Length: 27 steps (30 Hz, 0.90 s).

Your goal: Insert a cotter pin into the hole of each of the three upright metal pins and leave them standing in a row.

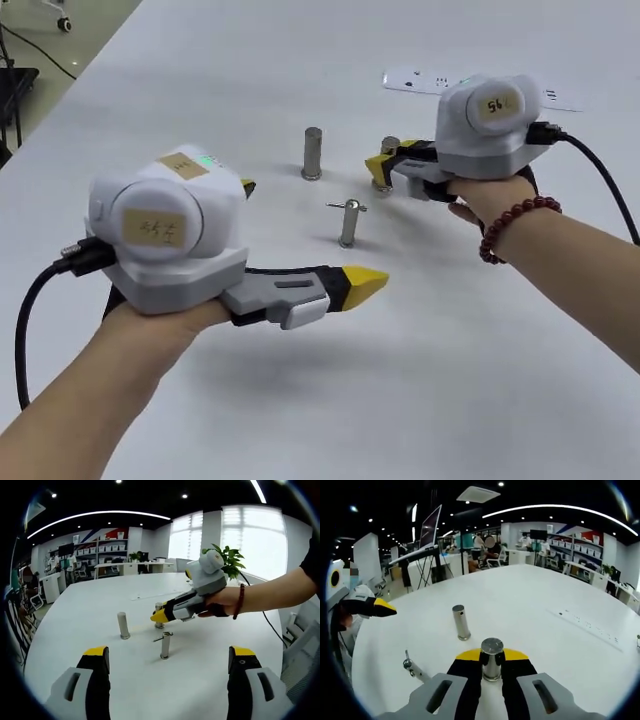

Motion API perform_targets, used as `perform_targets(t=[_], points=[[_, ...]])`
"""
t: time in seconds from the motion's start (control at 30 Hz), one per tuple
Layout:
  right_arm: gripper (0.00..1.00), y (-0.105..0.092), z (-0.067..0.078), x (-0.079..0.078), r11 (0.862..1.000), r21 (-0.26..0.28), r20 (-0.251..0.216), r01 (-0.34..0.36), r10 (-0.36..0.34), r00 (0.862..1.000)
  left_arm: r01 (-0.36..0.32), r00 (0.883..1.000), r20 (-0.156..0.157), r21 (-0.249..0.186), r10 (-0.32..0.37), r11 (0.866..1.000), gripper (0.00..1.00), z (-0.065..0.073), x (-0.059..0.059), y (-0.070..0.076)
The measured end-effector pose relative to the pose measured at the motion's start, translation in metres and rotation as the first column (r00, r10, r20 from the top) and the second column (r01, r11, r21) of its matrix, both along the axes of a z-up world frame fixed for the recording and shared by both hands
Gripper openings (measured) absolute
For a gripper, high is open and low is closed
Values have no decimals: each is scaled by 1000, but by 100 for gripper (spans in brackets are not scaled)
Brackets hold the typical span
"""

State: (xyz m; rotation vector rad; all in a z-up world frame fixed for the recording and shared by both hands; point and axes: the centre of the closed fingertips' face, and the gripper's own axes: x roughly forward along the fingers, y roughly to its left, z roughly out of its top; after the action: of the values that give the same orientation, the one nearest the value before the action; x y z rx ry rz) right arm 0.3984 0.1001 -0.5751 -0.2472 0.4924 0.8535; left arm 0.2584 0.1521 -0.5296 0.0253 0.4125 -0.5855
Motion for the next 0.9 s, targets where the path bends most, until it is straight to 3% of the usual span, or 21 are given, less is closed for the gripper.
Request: perform_targets(t=[0.23, 0.5, 0.9], points=[[9, -26, 3, -13, 1000, -16, 1, 24, -24, 1000, 6, 1000, 14, -5, -6, 1000, 99, 4, 0, -1], [9, -40, 6, -35, 999, -27, -5, 26, -26, 1000, 14, 1000, 20, 5, -14, 1000, 99, 4, -1, -2], [9, -40, 10, -71, 1000, -24, -6, 17, -17, 1000, 13, 999, 30, 15, -13, 1000, 99, 5, 0, 0]])
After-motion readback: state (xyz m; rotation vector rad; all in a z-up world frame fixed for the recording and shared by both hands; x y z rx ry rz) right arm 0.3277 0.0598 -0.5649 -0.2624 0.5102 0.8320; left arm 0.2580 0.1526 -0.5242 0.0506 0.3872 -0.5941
